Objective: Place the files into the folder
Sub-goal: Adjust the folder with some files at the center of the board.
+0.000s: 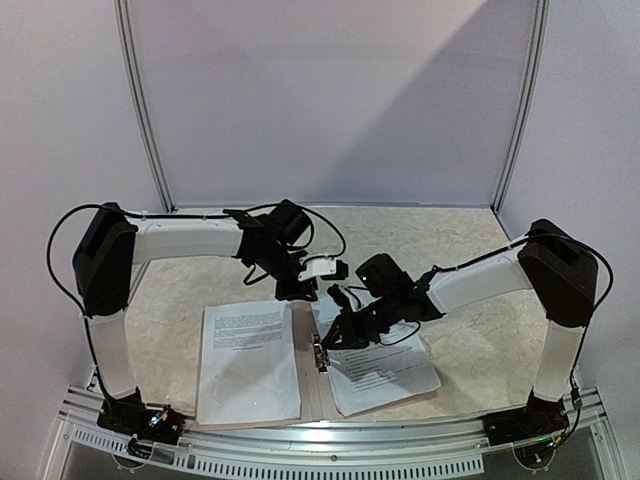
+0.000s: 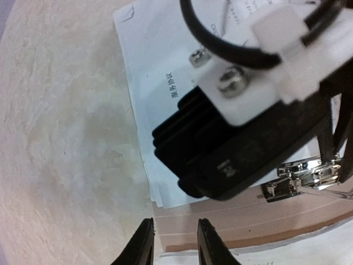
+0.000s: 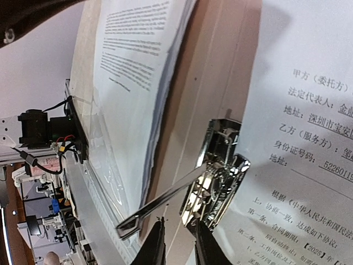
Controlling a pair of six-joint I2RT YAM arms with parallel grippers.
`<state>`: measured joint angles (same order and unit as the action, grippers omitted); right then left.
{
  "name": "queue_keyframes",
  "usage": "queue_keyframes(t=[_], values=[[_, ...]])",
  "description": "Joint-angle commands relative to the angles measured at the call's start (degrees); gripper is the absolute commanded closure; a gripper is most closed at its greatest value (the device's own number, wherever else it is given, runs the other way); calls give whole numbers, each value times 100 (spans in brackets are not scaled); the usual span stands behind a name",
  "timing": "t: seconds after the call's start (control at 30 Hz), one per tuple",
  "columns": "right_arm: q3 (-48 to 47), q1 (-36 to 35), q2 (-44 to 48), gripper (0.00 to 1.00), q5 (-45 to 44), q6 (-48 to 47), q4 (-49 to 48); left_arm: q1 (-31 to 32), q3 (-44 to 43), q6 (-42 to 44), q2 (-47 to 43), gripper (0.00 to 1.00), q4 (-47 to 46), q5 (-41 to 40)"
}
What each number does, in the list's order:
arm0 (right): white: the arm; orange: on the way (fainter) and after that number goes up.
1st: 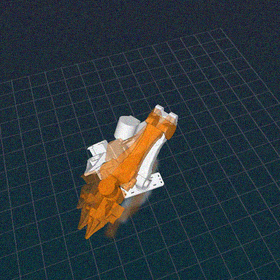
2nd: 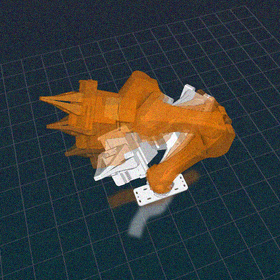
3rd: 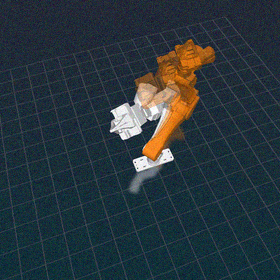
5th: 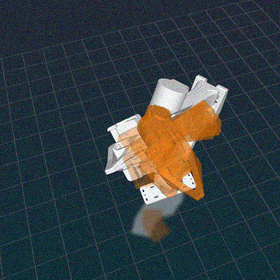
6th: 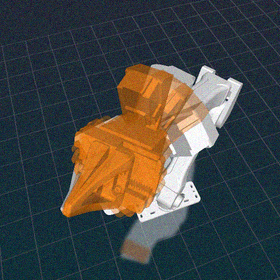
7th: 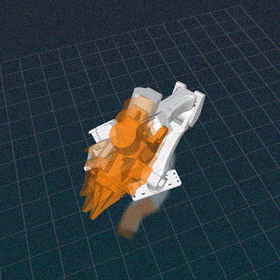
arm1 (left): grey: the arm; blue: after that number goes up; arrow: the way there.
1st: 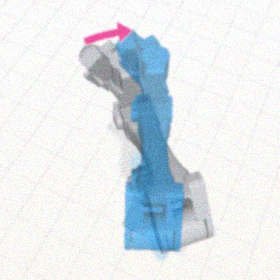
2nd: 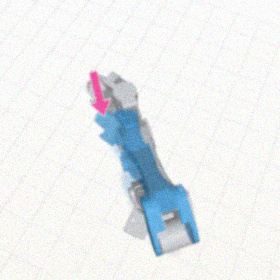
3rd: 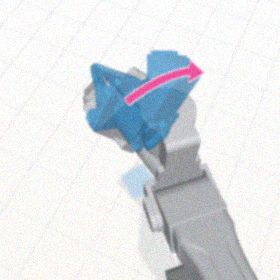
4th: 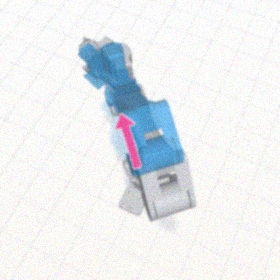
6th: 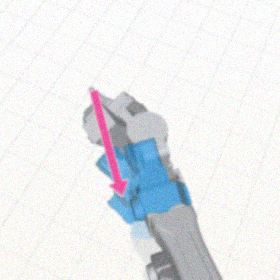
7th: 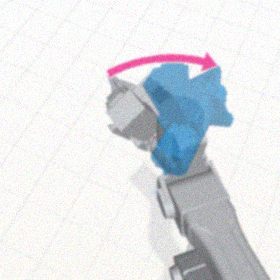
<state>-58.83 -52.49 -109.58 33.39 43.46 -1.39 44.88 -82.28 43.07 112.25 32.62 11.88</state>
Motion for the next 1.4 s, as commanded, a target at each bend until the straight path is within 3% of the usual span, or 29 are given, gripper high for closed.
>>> queue_keyframes(t=[0.0,0.17,0.27,0.4,0.53,0.67,0.87,1.1,1.37], values=[[-158,-17,418,81,-49,-10,127,-27,90,49,-484,70,188,-156],[-234,257,925,81,-1022,-365,1676,-196,446,42,-942,70,391,-414],[-146,691,1439,80,-2386,-733,2772,-478,876,-27,-1463,68,545,-651],[-195,913,1809,80,-4913,-1393,4124,-1189,1589,-124,-2253,66,718,-1332],[-264,929,1560,80,-5877,-1726,5091,-1812,2643,-103,-3029,65,830,-2174],[-129,838,1054,80,-5770,-1704,5203,-1930,3800,-144,-3560,65,749,-2627],[-415,315,518,81,-5589,-1640,5246,-1895,4679,-293,-3630,65,459,-2225],[-599,31,373,83,-4815,-1470,4955,-1772,4702,-97,-3529,61,546,-1030],[-563,2,502,83,-4425,-1375,4832,-1628,4709,-75,-3358,60,540,-807]])
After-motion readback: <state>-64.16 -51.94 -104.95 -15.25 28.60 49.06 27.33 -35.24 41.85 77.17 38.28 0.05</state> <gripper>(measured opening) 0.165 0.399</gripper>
